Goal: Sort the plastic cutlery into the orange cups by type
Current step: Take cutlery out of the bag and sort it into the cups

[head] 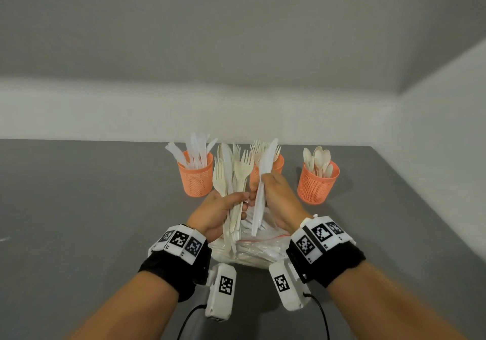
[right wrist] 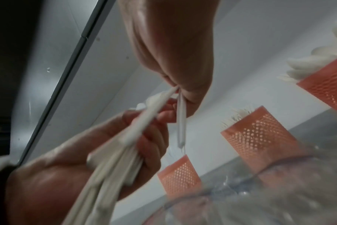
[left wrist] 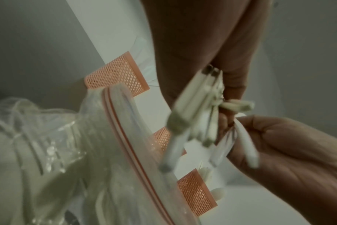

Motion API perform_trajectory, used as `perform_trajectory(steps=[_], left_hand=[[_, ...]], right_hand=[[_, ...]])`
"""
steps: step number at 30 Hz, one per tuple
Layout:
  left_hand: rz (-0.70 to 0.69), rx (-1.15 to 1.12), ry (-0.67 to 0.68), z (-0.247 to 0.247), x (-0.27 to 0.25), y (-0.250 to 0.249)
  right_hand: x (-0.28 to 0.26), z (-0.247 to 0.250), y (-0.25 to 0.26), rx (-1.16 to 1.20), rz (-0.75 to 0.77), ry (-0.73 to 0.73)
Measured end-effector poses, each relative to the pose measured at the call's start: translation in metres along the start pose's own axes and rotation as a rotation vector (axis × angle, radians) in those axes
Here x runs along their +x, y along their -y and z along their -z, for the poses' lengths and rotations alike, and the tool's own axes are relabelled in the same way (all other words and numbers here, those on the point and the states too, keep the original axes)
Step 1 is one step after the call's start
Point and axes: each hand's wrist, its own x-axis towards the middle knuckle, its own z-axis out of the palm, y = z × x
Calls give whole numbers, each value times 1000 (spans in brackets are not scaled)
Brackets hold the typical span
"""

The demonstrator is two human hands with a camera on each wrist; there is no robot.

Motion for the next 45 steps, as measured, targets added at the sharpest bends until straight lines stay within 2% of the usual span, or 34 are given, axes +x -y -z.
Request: perform_trajectory(steps=[3, 9, 12, 17, 19, 23, 26, 28, 33, 35, 39, 45], left_hand=[[4, 4, -37, 4, 0, 0], [-92, 45, -56, 4, -5, 2], [-136, 84, -83, 7, -8, 1], [-157, 174, -151, 22, -13, -5], [-153, 176, -178, 29, -14, -7], [-135, 194, -185, 44, -17, -6], [-114, 190, -205, 55, -20, -7], [-110, 183, -219, 63, -23, -10], [-108, 143, -334, 94, -25, -24], [-125, 123, -351, 106, -25, -29], [-108, 111, -320, 123, -23, -37], [-57, 47, -237, 139, -20, -43]], right_hand=[[3, 4, 15, 34, 113, -44], [0, -25, 24, -341, 328, -1], [-1, -39, 21, -426, 335, 5], [-2, -60, 18, -458, 313, 116], [-1, -67, 21, -429, 320, 124], [13, -75, 43, -324, 360, 43], [25, -80, 59, -263, 360, 88], [34, -81, 63, -136, 283, 109], [65, -78, 71, 246, 224, -20], [79, -79, 69, 309, 215, -65], [108, -96, 52, 188, 198, -164], [145, -131, 31, -18, 402, -241]])
